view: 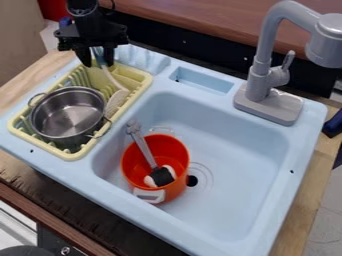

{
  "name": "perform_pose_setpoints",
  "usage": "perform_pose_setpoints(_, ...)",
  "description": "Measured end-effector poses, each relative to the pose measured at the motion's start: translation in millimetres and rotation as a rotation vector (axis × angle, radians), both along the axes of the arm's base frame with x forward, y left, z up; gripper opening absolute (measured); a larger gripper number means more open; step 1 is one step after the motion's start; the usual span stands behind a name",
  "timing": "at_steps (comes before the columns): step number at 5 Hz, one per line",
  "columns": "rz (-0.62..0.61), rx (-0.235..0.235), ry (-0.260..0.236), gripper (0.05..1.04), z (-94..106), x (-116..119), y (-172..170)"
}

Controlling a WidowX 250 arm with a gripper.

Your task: Move the spatula to the sink

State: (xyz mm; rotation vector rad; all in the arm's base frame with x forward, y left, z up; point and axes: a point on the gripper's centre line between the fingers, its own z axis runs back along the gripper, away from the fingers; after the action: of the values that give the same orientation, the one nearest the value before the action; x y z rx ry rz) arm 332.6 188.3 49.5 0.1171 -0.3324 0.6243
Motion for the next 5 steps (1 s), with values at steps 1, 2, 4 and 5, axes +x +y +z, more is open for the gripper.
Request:
perform_pose_setpoints(1, 0.005, -0.001, -0.008, 0.276, -3.0, -2, -3)
perform_pose_setpoints(2, 0.02, 0.015, -0.031, 0.249, -3.0, -4, -10)
perform_pose_setpoints(4, 0.194, -0.042, -0.192, 0.235, 1.0, -4, -25)
perform_pose_setpoints(5, 0.378, -0.079, -0.21, 0.235, 0.5, -5, -23)
